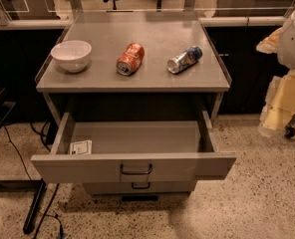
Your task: Close top drawer
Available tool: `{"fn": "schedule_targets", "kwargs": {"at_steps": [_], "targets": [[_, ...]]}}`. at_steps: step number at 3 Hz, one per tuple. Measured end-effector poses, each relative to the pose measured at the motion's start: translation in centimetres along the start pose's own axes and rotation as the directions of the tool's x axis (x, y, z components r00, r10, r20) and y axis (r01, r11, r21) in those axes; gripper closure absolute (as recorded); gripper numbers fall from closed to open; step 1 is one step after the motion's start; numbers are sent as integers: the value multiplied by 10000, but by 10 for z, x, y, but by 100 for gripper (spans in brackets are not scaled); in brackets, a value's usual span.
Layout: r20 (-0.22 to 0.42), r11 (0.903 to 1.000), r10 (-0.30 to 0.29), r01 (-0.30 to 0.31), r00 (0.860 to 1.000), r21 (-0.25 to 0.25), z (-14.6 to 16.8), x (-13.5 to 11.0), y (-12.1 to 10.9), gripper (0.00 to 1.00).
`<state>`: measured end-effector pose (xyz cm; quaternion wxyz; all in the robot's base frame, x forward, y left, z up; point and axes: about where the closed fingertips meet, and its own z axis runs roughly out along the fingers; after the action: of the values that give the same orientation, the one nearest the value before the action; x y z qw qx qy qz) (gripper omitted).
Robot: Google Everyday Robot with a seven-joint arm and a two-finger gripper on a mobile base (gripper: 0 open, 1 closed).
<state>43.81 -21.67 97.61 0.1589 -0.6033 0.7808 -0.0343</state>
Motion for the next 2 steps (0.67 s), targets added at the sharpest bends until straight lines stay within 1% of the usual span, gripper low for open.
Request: {"fn": "schedule_targets", "kwargs": {"at_steps": [1,2], "targets": [[0,10000,0,0,10000,0,0,0,0,0],[0,10000,0,0,10000,1,0,0,0,18]]}}
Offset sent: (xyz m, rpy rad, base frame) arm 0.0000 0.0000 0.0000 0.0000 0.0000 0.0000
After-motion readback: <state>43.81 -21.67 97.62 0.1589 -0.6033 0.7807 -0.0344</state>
